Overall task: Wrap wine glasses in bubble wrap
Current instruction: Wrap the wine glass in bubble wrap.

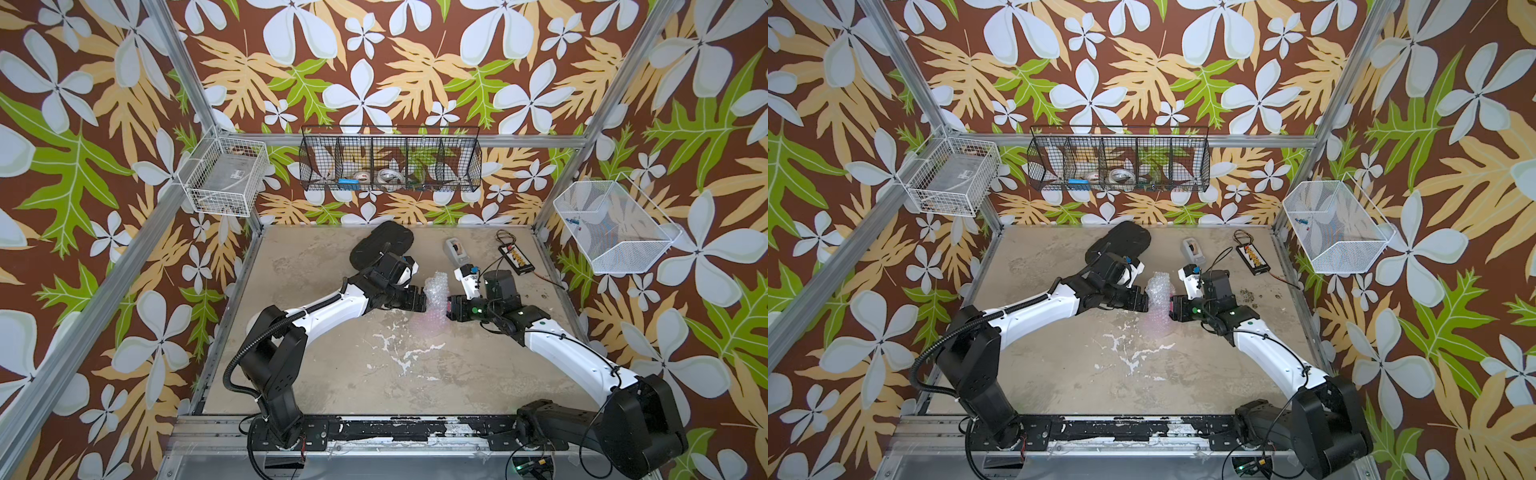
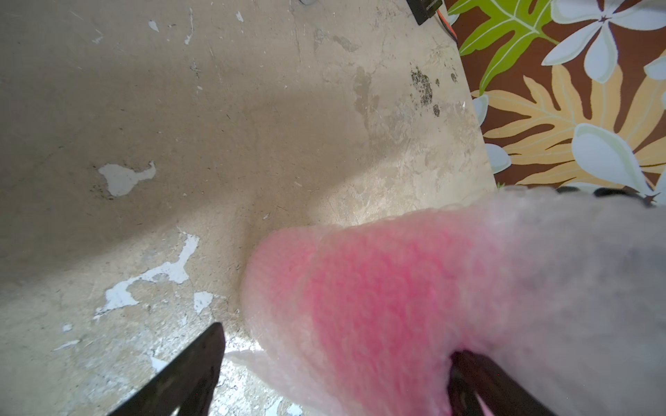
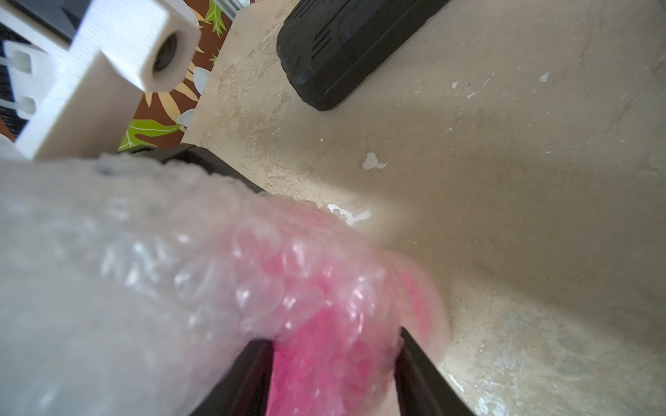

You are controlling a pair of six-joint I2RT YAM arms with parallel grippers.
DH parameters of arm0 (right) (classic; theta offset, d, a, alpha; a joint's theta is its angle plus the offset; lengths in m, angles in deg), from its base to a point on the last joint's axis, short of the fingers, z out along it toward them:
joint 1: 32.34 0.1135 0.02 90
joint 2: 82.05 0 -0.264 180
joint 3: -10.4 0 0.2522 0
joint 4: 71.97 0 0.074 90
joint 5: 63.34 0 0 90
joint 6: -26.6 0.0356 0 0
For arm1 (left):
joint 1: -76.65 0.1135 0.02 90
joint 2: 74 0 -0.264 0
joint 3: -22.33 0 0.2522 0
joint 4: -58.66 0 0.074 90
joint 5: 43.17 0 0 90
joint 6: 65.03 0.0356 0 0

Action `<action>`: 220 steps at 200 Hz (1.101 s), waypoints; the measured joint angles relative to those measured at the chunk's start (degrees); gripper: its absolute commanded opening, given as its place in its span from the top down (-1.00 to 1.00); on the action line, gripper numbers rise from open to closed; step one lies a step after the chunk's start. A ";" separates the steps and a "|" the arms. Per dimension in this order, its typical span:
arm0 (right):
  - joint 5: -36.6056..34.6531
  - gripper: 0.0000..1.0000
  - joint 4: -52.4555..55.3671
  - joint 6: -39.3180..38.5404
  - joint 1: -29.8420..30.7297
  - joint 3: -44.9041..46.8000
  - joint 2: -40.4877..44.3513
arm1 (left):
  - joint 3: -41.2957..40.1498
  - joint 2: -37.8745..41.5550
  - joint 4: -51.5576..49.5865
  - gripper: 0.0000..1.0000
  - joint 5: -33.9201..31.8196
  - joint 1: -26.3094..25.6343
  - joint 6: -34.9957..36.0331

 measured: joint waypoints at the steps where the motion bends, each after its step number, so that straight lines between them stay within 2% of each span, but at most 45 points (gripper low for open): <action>1: -0.02 -0.06 0.00 0.00 0.00 0.00 0.00 | 0.04 0.09 -0.13 -0.94 -0.15 0.00 0.00; 20: -0.09 -0.03 0.35 -0.07 0.13 -0.39 -0.50 | 0.07 2.49 -2.16 -0.96 0.07 1.40 0.20; 69: -0.42 -0.02 2.40 -0.85 0.48 -2.80 -2.71 | -2.78 10.23 -1.92 -0.95 2.82 9.09 -0.04; 95: -1.14 -0.02 3.72 -1.29 0.74 -3.91 -3.48 | -5.42 15.13 -0.07 -0.98 6.10 8.68 -0.09; 127: -1.55 -0.01 3.82 -1.29 1.14 -4.13 -3.85 | -7.08 18.16 4.79 -0.99 8.17 4.26 -0.48; 188: -2.10 0.00 4.46 -1.29 1.31 -4.31 -3.72 | -6.97 10.01 6.47 -0.98 4.24 0.98 -1.27; 220: -2.60 0.00 5.09 -1.29 1.33 -4.26 -3.28 | -5.53 6.38 6.62 -0.81 0.96 -0.33 -1.20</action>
